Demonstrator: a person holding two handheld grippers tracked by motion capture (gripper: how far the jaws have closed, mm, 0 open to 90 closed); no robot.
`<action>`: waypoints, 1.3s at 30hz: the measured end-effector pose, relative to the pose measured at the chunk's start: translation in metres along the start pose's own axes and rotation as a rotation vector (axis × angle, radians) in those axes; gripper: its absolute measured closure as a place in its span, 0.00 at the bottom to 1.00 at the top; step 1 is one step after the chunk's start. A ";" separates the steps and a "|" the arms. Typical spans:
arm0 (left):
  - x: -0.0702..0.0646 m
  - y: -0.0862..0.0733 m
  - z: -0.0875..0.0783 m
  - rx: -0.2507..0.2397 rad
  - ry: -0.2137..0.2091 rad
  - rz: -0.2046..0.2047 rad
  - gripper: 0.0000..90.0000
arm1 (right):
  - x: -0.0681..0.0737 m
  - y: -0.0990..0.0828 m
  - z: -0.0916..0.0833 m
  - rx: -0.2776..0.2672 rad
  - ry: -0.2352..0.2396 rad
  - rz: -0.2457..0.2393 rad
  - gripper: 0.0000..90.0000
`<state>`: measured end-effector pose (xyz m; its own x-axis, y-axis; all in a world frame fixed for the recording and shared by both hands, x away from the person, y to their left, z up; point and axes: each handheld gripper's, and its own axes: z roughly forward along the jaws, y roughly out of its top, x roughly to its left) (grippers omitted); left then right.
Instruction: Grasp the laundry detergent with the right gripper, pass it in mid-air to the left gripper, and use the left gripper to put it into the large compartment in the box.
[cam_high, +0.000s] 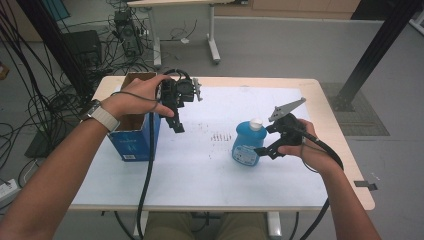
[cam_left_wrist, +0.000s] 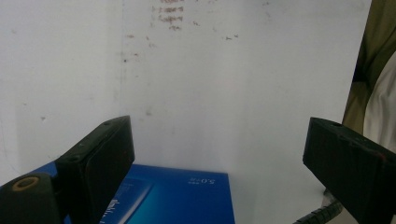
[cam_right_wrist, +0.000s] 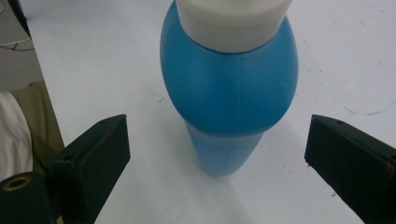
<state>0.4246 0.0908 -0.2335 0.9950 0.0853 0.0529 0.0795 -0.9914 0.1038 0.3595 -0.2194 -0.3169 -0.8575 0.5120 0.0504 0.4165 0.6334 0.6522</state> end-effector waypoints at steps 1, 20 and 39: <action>0.000 0.000 0.000 0.001 -0.001 -0.003 0.10 | 0.000 0.000 0.000 -0.001 0.001 0.000 0.07; 0.001 -0.002 -0.001 0.000 0.001 -0.007 0.10 | 0.001 0.002 0.001 -0.001 0.005 -0.004 0.07; 0.001 -0.001 0.001 -0.005 0.000 -0.008 0.10 | 0.000 0.000 0.006 -0.020 -0.001 0.000 0.07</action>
<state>0.4261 0.0915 -0.2346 0.9943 0.0932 0.0519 0.0871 -0.9902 0.1093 0.3611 -0.2164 -0.3214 -0.8572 0.5126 0.0492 0.4101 0.6216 0.6674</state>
